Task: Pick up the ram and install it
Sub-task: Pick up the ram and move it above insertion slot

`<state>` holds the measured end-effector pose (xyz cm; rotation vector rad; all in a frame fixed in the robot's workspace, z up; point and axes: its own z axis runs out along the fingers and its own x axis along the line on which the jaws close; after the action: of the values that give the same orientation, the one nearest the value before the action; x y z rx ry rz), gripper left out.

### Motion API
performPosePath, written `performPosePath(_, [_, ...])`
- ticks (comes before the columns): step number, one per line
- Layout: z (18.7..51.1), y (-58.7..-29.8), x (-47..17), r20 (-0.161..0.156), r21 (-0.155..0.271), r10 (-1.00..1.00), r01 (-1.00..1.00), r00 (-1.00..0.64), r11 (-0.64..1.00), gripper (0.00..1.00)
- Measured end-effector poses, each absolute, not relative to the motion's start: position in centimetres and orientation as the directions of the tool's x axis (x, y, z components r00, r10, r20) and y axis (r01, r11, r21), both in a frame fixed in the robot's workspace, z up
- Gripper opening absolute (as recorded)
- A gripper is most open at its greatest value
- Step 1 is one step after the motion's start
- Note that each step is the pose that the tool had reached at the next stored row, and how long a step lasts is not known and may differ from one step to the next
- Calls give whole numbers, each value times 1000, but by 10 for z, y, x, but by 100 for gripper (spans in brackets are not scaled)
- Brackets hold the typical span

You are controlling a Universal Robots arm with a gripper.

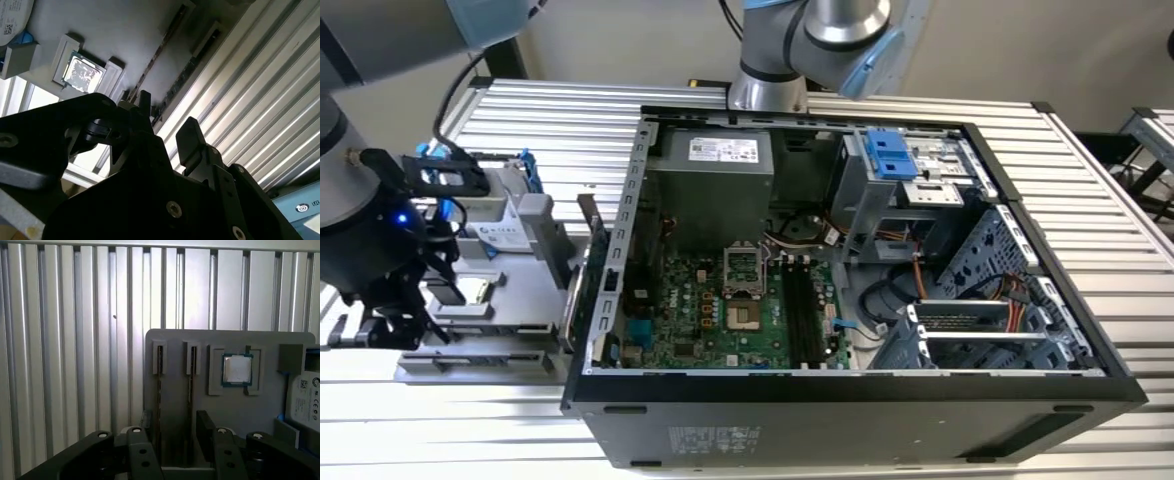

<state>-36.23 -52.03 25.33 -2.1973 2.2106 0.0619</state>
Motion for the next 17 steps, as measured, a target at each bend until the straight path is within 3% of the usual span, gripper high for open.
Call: performPosePath(17, [225,-521,-362,-42,11,-999,-999,-35,34,100])
